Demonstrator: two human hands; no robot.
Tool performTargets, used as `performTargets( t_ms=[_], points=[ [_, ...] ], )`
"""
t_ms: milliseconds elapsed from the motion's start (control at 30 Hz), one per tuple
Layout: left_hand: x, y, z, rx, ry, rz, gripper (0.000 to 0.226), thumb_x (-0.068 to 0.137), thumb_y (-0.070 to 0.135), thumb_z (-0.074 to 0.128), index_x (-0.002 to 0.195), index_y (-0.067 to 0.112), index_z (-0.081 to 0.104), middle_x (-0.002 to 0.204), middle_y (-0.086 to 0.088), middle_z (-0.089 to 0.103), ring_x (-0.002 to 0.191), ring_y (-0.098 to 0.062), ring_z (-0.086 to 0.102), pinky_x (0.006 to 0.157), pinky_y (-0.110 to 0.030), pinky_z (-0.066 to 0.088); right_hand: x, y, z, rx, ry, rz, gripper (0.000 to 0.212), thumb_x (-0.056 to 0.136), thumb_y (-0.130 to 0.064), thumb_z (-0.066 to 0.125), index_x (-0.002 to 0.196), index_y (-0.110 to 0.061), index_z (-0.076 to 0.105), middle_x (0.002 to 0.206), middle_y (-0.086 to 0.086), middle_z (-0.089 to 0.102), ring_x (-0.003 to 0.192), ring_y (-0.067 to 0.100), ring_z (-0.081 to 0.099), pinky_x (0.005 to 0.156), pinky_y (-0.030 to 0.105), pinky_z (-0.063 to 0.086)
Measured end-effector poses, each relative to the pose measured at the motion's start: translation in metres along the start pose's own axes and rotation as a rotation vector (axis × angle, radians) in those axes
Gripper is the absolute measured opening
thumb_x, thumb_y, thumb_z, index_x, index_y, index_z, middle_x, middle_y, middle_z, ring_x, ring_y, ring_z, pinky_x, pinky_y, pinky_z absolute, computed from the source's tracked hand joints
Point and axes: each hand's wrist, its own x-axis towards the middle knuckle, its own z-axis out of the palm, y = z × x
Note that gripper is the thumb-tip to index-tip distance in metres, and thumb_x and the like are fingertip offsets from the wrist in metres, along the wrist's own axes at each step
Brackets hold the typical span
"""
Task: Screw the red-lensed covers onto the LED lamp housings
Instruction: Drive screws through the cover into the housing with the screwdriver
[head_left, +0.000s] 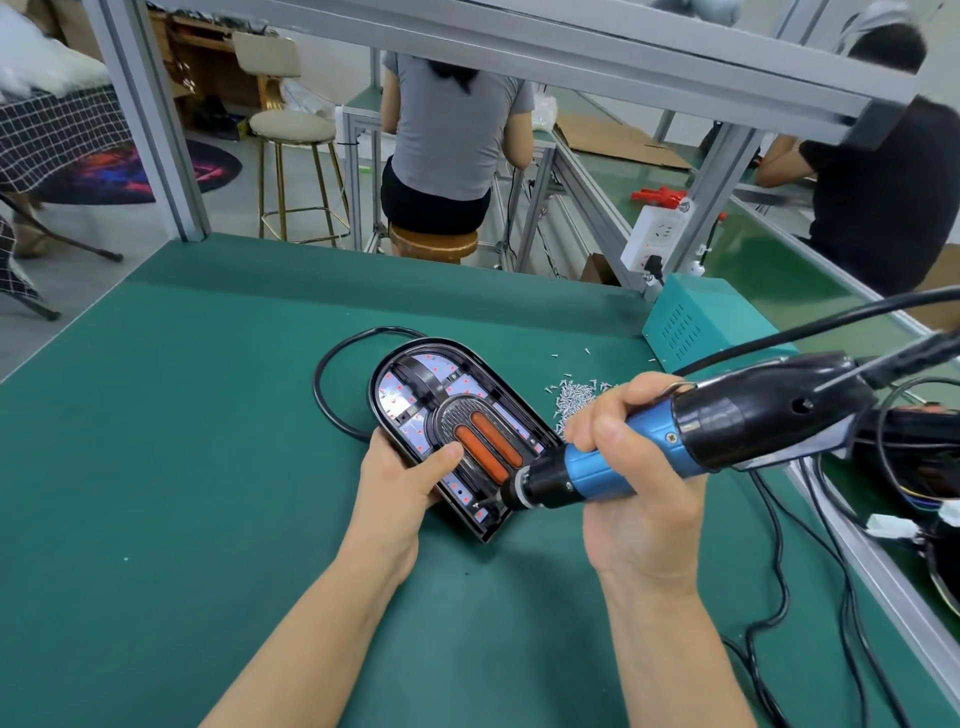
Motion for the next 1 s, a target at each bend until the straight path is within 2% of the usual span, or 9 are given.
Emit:
performTargets(
  t_ms=[100, 233, 433, 600, 800, 867, 1000],
  points=[
    [0.000, -0.001, -0.001, 0.001, -0.001, -0.004, 0.042, 0.084, -0.006, 0.063, 0.121, 0.011, 0.054, 0.112, -0.007, 0.070, 0.100, -0.026, 0.066, 0.086, -0.045, 0.054, 0.000, 0.000, 0.001, -0.010, -0.017, -0.006, 0.024, 0.064, -0.011, 0.065, 0.081, -0.028, 0.062, 0.064, -0.004, 0.053, 0.059, 0.017, 0.048, 0.065, 0.027, 0.045],
    [0.000, -0.001, -0.001, 0.005, -0.006, 0.000, 0.042, 0.084, -0.005, 0.063, 0.122, 0.011, 0.054, 0.112, -0.005, 0.070, 0.105, -0.028, 0.065, 0.092, -0.048, 0.052, -0.001, 0.000, -0.002, 0.020, -0.006, 0.022, 0.028, 0.064, -0.011, 0.065, 0.087, -0.025, 0.059, 0.063, -0.004, 0.053, 0.059, 0.017, 0.048, 0.065, 0.026, 0.045],
    [0.000, 0.000, -0.001, 0.011, -0.007, 0.005, 0.042, 0.084, -0.006, 0.063, 0.122, 0.010, 0.053, 0.111, -0.006, 0.070, 0.104, -0.028, 0.066, 0.092, -0.048, 0.052, -0.001, 0.002, -0.001, -0.022, 0.030, -0.008, 0.026, 0.064, -0.014, 0.066, 0.082, -0.034, 0.064, 0.062, -0.005, 0.054, 0.060, 0.016, 0.052, 0.069, 0.028, 0.046],
    [0.000, 0.000, -0.001, -0.004, -0.009, -0.006, 0.041, 0.084, -0.006, 0.062, 0.121, 0.010, 0.054, 0.109, -0.004, 0.071, 0.099, -0.025, 0.068, 0.086, -0.045, 0.055, -0.002, 0.004, 0.000, -0.002, 0.037, -0.019, 0.027, 0.067, -0.011, 0.062, 0.089, -0.026, 0.058, 0.060, -0.007, 0.054, 0.055, 0.014, 0.052, 0.065, 0.025, 0.048],
    [0.001, 0.000, -0.002, -0.009, -0.004, -0.023, 0.040, 0.084, -0.005, 0.063, 0.120, 0.010, 0.054, 0.107, -0.005, 0.072, 0.095, -0.023, 0.069, 0.086, -0.048, 0.054, 0.002, 0.005, 0.003, -0.015, -0.050, 0.004, 0.027, 0.068, -0.008, 0.061, 0.092, -0.020, 0.053, 0.060, -0.006, 0.053, 0.053, 0.014, 0.048, 0.060, 0.025, 0.046],
    [0.001, 0.000, -0.001, -0.009, -0.006, -0.027, 0.040, 0.085, -0.005, 0.062, 0.121, 0.008, 0.053, 0.109, -0.008, 0.071, 0.091, -0.022, 0.069, 0.084, -0.047, 0.055, 0.007, 0.005, 0.005, -0.025, -0.088, 0.012, 0.027, 0.067, -0.009, 0.062, 0.091, -0.020, 0.056, 0.060, -0.004, 0.053, 0.053, 0.015, 0.048, 0.060, 0.026, 0.046],
    [0.003, 0.002, -0.001, -0.030, -0.015, -0.038, 0.037, 0.086, -0.005, 0.060, 0.121, 0.006, 0.055, 0.109, -0.012, 0.070, 0.085, -0.021, 0.069, 0.069, -0.037, 0.057, 0.021, 0.007, 0.015, -0.070, -0.158, 0.026, 0.031, 0.067, -0.010, 0.063, 0.095, -0.021, 0.061, 0.060, -0.003, 0.054, 0.053, 0.017, 0.049, 0.059, 0.026, 0.046]
  ],
)
